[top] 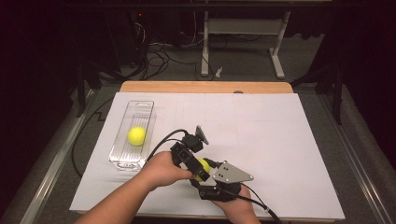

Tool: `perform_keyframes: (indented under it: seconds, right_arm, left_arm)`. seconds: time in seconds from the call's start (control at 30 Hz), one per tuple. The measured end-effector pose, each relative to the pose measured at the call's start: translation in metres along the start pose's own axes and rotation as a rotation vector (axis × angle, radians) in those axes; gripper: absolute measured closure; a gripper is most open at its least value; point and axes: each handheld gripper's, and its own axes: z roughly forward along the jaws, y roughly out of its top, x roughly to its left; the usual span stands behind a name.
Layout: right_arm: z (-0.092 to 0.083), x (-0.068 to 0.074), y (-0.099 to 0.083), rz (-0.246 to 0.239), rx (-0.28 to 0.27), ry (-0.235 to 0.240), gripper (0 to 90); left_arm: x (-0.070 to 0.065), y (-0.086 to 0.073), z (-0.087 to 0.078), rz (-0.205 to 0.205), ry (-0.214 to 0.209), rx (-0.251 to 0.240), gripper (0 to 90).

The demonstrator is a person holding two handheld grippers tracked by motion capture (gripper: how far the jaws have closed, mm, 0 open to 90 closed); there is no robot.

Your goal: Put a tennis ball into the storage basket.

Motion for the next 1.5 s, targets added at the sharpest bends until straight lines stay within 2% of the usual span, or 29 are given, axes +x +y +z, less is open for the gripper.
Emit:
perform_keyframes:
  seconds: [0.67, 0.93, 1.5]
  right_arm:
    - [0.0008, -0.0007, -0.001, 0.001, -0.013, 0.003, 25.0]
    - [0.003, 0.0004, -0.0025, -0.008, -0.009, -0.001, 18.0]
    - [0.0034, -0.0009, -0.0047, 0.01, -0.007, -0.006, 10.0]
  left_arm:
    - [-0.0002, -0.0001, 0.0001, -0.001, 0.005, -0.006, 26.8]
    - [-0.0007, 0.0008, 0.0008, -0.002, -0.008, -0.012, 26.8]
    - [0.0011, -0.0014, -0.0022, 0.001, 0.012, -0.004, 26.8]
